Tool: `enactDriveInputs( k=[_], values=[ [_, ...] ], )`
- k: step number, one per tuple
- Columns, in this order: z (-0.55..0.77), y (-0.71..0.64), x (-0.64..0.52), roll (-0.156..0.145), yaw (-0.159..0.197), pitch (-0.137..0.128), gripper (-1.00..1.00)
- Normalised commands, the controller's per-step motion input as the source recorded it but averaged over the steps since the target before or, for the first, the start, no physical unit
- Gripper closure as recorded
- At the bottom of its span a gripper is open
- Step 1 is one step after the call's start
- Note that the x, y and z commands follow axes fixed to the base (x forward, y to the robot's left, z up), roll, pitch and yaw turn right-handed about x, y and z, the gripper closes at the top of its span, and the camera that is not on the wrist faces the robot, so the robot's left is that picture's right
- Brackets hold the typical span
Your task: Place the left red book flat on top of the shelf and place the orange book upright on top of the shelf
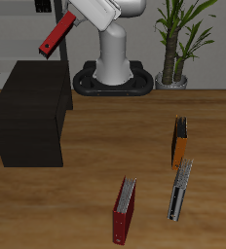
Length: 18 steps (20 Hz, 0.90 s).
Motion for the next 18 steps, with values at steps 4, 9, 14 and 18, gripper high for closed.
enactDriveInputs(
  k=[4, 9, 14, 18],
  values=[
    [0.05, -0.4, -0.01, -0.079, 0.0, -0.023, 1.0],
    [-0.08, -0.25, -0.05, -0.05, -0.007, 0.011, 1.0],
    [-0.28, -0.28, -0.03, -0.028, 0.0, 0.039, 1.0],
    [-0.36, -0.24, 0.03, -0.024, 0.033, 0.045, 1.0]
  ],
)
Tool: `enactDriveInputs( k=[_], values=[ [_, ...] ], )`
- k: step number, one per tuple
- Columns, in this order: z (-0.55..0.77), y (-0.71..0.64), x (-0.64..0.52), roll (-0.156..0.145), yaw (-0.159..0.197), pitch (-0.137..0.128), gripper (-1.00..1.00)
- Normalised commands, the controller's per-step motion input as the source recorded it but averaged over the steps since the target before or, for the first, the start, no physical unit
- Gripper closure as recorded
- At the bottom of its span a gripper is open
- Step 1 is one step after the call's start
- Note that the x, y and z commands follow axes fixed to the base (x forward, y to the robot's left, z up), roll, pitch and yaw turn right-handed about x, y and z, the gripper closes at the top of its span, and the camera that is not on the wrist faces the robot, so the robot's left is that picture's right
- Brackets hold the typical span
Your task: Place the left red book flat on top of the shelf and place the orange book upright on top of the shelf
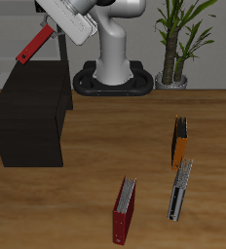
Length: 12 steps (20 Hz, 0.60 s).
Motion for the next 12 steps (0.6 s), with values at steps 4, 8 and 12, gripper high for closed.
enactDriveInputs(
  k=[4, 8, 12],
  values=[
    [-0.29, -0.13, 0.09, -0.016, -0.009, 0.102, 1.0],
    [-0.31, 0.07, 0.11, 0.021, -0.026, 0.137, -1.0],
    [-0.21, 0.25, 0.1, 0.049, 0.012, 0.055, -1.0]
  ],
)
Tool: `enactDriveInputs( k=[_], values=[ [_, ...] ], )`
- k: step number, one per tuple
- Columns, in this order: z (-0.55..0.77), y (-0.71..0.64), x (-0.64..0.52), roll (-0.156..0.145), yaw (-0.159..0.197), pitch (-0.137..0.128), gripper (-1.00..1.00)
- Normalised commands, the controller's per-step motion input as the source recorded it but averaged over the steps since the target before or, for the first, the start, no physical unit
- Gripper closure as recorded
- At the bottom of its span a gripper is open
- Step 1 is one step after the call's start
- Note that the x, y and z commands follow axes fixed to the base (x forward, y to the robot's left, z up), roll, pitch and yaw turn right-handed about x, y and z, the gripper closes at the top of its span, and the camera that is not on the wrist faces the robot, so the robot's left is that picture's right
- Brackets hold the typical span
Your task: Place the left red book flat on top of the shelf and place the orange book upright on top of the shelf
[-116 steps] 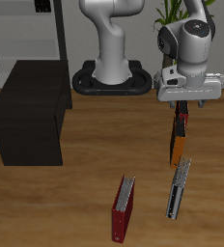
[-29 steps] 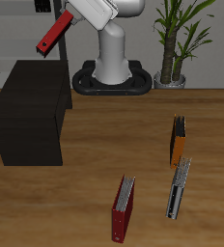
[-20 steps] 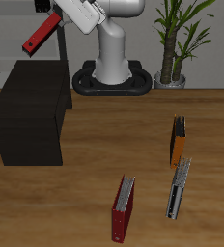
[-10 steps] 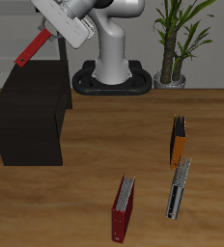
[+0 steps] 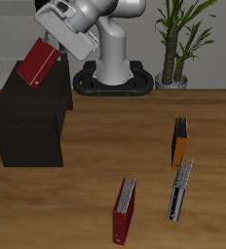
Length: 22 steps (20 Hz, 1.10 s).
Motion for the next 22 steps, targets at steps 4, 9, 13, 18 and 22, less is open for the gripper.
enactDriveInputs(
  k=[4, 9, 13, 18, 22],
  values=[
    [-0.09, 0.27, 0.08, 0.042, -0.032, 0.045, -1.0],
    [-0.13, 0.4, 0.14, 0.08, -0.015, 0.036, -1.0],
    [0.01, 0.33, 0.1, 0.056, -0.011, 0.011, -1.0],
    [0.06, 0.44, 0.16, 0.088, 0.011, -0.01, -1.0],
    [-0.06, 0.44, 0.1, 0.095, -0.014, 0.017, -1.0]
  ],
)
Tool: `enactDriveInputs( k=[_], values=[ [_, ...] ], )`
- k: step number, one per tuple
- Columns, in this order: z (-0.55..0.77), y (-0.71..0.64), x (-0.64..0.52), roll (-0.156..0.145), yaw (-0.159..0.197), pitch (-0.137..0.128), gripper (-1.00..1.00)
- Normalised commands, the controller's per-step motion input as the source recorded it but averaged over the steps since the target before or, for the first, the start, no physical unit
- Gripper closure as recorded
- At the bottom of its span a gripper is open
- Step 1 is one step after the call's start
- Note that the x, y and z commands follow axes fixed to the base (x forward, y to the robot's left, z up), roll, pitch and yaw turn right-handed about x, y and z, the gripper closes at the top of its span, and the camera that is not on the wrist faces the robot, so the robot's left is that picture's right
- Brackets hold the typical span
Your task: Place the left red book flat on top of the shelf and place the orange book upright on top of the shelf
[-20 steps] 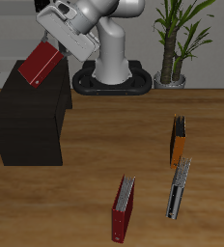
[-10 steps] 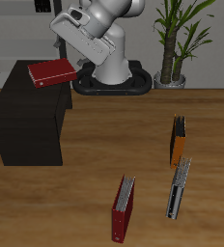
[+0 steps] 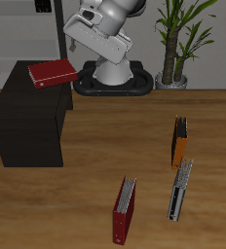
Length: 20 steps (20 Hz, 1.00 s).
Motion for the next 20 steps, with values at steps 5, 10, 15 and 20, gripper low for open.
enactDriveInputs(
  k=[5, 10, 15, 20],
  values=[
    [-0.08, 0.44, 0.14, 0.098, 0.004, 0.019, -1.0],
    [-0.17, 0.75, 0.26, 0.141, -0.013, 0.038, -1.0],
    [-0.13, 0.61, 0.22, 0.17, 0.012, 0.041, -1.0],
    [0.01, 0.65, 0.16, 0.217, -0.001, 0.011, -1.0]
  ],
)
